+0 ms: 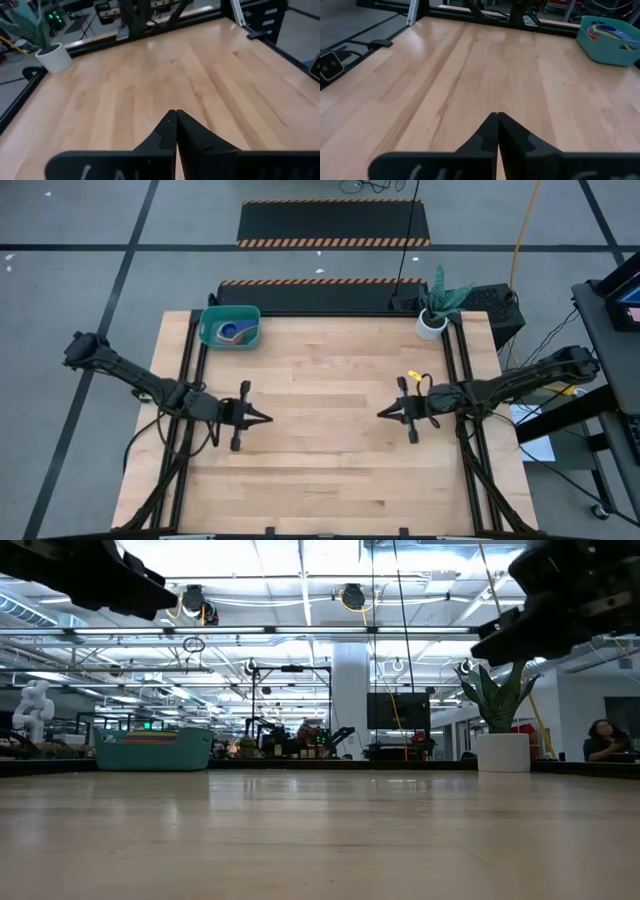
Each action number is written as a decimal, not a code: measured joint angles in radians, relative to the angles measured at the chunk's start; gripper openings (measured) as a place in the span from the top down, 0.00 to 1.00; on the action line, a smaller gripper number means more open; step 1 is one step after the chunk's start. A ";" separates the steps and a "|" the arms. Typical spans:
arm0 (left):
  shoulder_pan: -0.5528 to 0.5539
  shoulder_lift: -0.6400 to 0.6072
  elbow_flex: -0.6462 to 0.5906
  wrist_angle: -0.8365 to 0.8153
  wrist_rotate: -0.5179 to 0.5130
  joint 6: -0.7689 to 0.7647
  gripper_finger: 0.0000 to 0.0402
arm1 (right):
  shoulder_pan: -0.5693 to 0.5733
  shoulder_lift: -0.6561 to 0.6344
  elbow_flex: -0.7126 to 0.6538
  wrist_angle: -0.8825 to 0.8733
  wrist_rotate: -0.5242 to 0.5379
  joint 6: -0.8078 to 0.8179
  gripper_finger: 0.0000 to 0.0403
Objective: Nest measuring cups in basket
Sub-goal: Return to Home Position
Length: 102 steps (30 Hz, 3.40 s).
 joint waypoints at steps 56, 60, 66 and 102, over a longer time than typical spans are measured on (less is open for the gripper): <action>0.286 -0.005 -0.046 0.026 0.318 0.071 0.98 | -0.002 -0.862 -0.222 -0.289 -0.039 -0.101 1.00; 0.286 -0.053 -0.047 0.002 0.317 0.071 0.99 | -0.003 -0.862 -0.254 -0.253 0.032 -0.097 1.00; 0.285 -0.189 -0.047 -0.040 0.307 0.074 0.97 | -0.002 -0.864 -0.258 -0.241 -0.001 -0.087 1.00; 0.284 -0.339 -0.046 -0.097 0.305 0.058 0.97 | -0.187 -0.860 -0.261 -0.260 -0.134 -0.146 1.00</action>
